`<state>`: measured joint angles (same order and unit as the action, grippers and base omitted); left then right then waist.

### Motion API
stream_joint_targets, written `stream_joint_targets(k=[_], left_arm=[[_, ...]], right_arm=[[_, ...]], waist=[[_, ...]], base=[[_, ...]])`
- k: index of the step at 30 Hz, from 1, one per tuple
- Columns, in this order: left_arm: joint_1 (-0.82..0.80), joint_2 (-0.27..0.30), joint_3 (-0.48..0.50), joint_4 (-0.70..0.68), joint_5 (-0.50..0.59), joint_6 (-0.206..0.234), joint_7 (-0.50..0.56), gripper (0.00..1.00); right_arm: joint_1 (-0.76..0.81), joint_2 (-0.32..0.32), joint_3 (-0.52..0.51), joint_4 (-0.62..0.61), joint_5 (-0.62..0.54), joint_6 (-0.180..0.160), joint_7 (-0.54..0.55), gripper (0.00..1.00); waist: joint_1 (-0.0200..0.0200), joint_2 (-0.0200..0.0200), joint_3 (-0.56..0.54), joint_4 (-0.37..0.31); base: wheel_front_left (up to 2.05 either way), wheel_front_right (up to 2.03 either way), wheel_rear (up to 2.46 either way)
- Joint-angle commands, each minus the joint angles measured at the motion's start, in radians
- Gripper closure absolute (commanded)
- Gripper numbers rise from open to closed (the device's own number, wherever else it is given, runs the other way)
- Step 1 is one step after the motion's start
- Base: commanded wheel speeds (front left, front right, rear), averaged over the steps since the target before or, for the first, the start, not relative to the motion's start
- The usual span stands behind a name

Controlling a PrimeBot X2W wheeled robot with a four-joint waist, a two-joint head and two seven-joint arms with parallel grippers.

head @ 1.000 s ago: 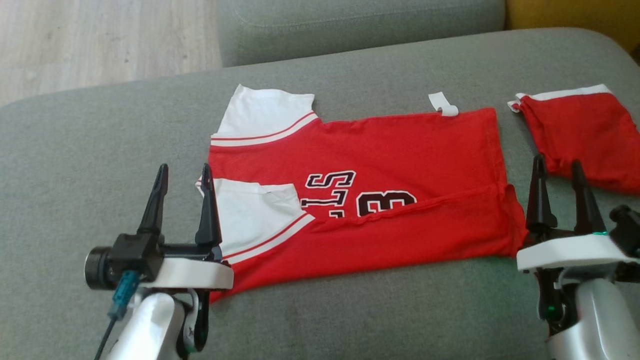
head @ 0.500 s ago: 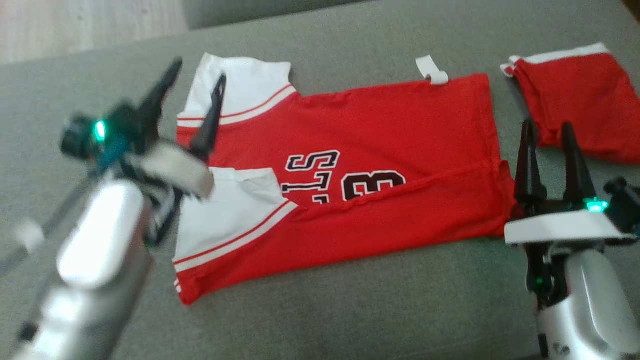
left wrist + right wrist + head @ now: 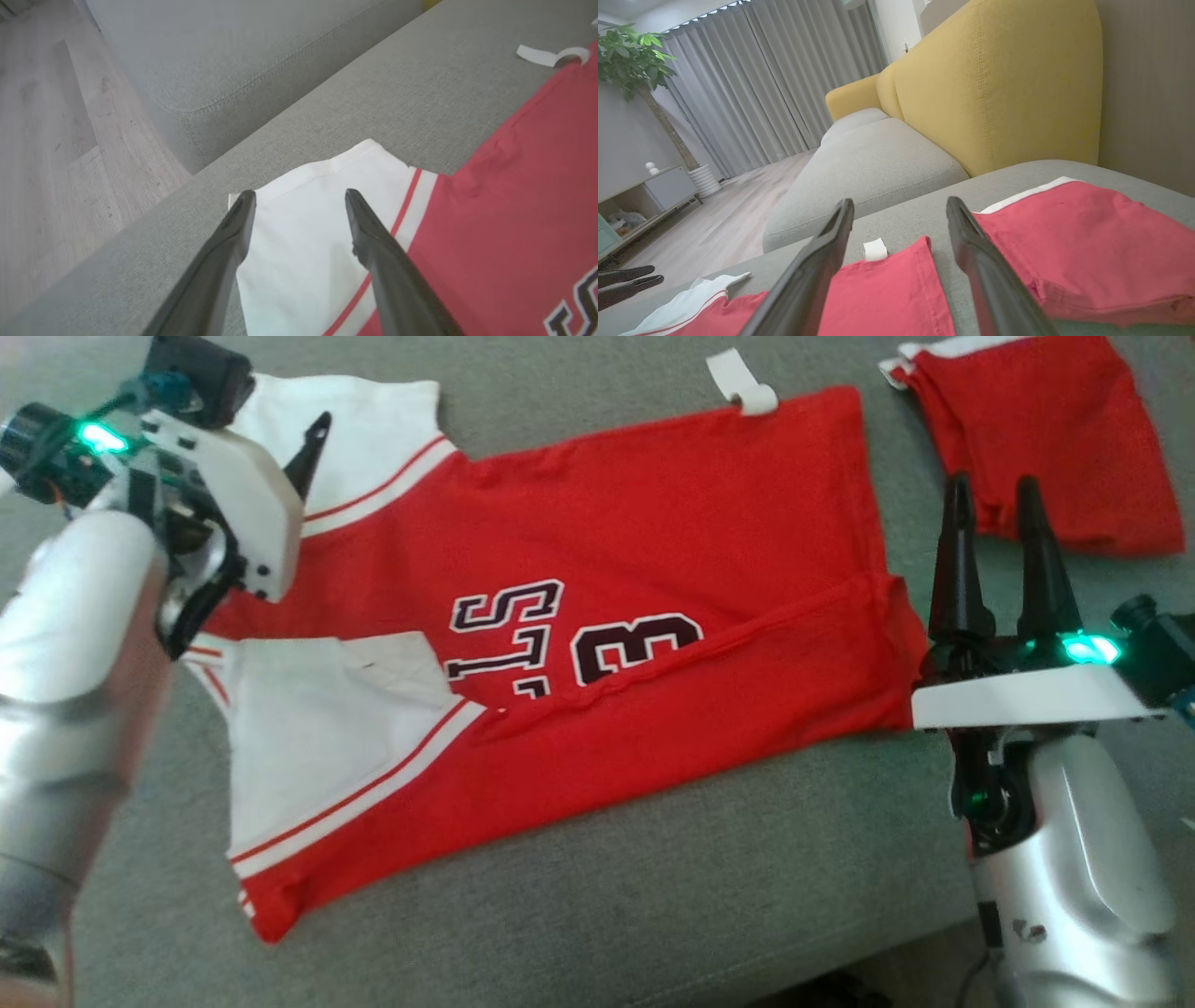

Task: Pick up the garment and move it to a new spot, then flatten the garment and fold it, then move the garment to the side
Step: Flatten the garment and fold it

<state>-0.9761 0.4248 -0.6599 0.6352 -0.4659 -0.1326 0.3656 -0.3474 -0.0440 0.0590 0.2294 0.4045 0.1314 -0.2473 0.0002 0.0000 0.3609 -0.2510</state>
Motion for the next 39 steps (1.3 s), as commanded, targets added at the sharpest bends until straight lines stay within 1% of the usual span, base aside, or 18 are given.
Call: stream_joint_targets(k=[1,5,12,20,24,27,30,31,32,35,39], left_arm=[[-0.072,0.062,0.01,-0.006,-0.027,0.002,0.012,0.0],[-0.113,0.094,-0.017,0.048,-0.09,0.002,0.035,0.0],[-0.186,0.131,-0.054,0.156,-0.111,0.002,0.04,0.0],[-0.23,0.14,-0.091,0.234,-0.141,0.002,0.048,0.0],[-0.256,0.142,-0.128,0.258,-0.173,0.002,0.085,0.0],[-0.27,0.145,-0.135,0.277,-0.195,0.002,0.105,0.0],[-0.267,0.137,-0.14,0.287,-0.251,0.002,0.158,0.0],[-0.265,0.137,-0.143,0.286,-0.272,0.002,0.182,0.28],[-0.261,0.137,-0.151,0.278,-0.292,0.002,0.204,1.0],[-0.251,0.138,-0.168,0.248,-0.335,0.002,0.242,1.0],[-0.251,0.139,-0.179,0.22,-0.338,0.002,0.187,1.0]], right_arm=[[-0.028,-0.006,0.027,-0.026,0.01,-0.001,-0.009,0.0],[-0.04,-0.006,0.048,-0.02,0.02,-0.001,-0.012,0.0],[-0.051,-0.006,0.067,-0.028,0.042,-0.001,-0.014,0.0],[-0.043,-0.006,0.076,-0.048,0.045,-0.001,-0.014,0.0],[-0.039,-0.006,0.078,-0.065,0.054,-0.001,-0.014,0.0],[-0.034,-0.006,0.072,-0.07,0.05,-0.001,-0.014,0.0],[-0.034,-0.006,0.061,-0.073,0.043,-0.001,-0.014,0.0],[-0.035,-0.006,0.057,-0.074,0.04,-0.001,-0.014,0.0],[-0.036,-0.006,0.05,-0.074,0.038,-0.001,-0.014,0.0],[-0.037,-0.006,0.032,-0.071,0.027,-0.001,-0.014,0.0],[-0.039,-0.006,0.02,-0.061,-0.004,-0.001,-0.014,0.0]], waist=[[-0.0002,0.0,0.027,-0.026],[-0.0002,0.0,0.044,-0.05],[-0.0002,0.0,0.079,-0.079],[-0.0002,0.0,0.103,-0.1],[-0.0002,0.0,0.125,-0.107],[-0.0002,0.0,0.136,-0.111],[-0.0002,0.0,0.142,-0.114],[-0.0002,0.0,0.143,-0.115],[-0.0002,0.0,0.143,-0.115],[-0.0002,0.0,0.134,-0.107],[-0.0002,0.0,0.116,-0.09]], base=[[0.0,0.0,0.0],[0.0,0.0,0.0],[0.0,0.0,0.0],[0.0,0.0,0.0],[0.0,0.0,0.0],[0.0,0.0,0.0],[0.0,0.0,0.0],[0.0,0.0,0.0],[0.0,0.0,0.0],[0.0,0.0,0.0],[0.0,0.0,0.0]])
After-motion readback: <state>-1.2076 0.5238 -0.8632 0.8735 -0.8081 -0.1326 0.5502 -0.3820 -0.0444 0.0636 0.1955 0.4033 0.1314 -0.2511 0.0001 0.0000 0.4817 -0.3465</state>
